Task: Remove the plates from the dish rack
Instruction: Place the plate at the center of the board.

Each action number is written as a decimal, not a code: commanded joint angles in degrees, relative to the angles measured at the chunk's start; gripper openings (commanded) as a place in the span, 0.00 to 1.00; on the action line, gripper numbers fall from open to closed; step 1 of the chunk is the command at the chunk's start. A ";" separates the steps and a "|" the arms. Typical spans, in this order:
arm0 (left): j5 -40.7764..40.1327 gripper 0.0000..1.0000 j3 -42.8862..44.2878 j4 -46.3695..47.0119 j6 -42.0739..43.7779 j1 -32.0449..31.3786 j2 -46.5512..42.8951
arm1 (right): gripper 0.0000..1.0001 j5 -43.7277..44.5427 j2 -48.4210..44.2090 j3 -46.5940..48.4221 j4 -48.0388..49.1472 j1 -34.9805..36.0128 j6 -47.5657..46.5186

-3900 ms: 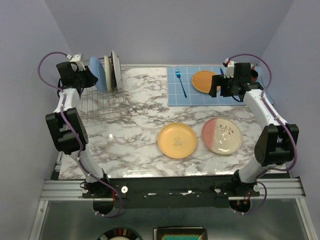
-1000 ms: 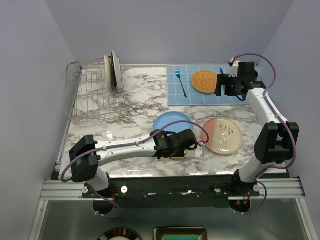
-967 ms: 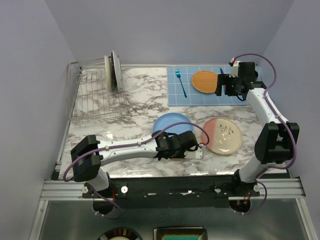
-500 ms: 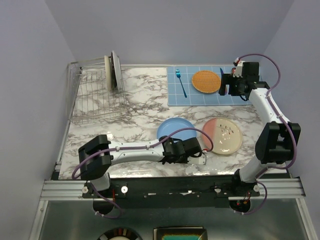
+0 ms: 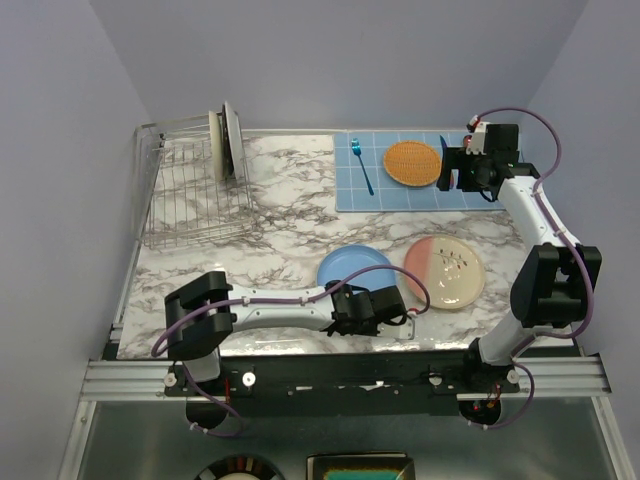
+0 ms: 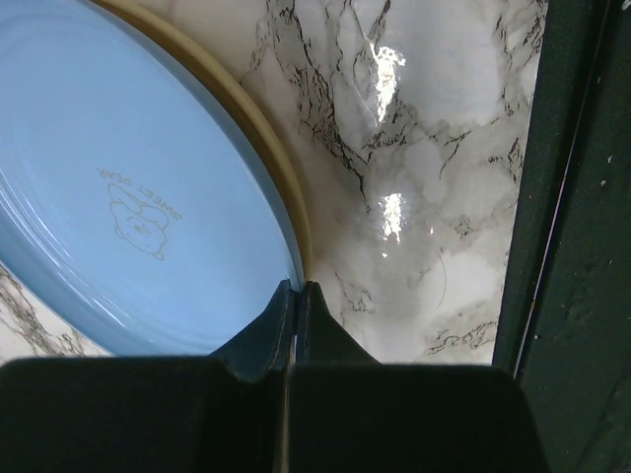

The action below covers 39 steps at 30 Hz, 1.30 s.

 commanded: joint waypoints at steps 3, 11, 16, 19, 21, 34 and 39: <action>-0.16 0.00 -1.08 1.82 0.39 -0.37 0.59 | 0.99 -1.57 -0.32 0.83 -0.86 -0.53 -0.59; -0.25 0.00 -0.73 1.47 0.56 -0.46 1.21 | 0.99 -2.19 -0.41 0.57 -0.78 -0.61 -0.42; -1.21 0.00 -0.38 1.55 0.91 -0.46 1.65 | 0.99 -2.62 -0.50 0.39 -0.78 -0.61 -0.42; -1.92 0.00 -0.12 1.64 1.09 -0.37 2.17 | 0.99 -2.89 -0.59 0.30 -0.78 -0.61 -0.41; -2.18 0.00 -0.03 1.82 1.18 -0.37 2.44 | 0.99 -3.06 -0.58 0.30 -0.78 -0.61 -0.41; -4.99 0.24 -1.00 4.63 1.53 -0.37 1.65 | 0.99 -3.77 -0.59 -0.05 -0.78 -0.70 -0.50; -5.52 0.34 -0.82 4.89 1.71 -0.46 0.86 | 0.99 -3.94 -0.32 0.04 -0.78 -0.70 -0.50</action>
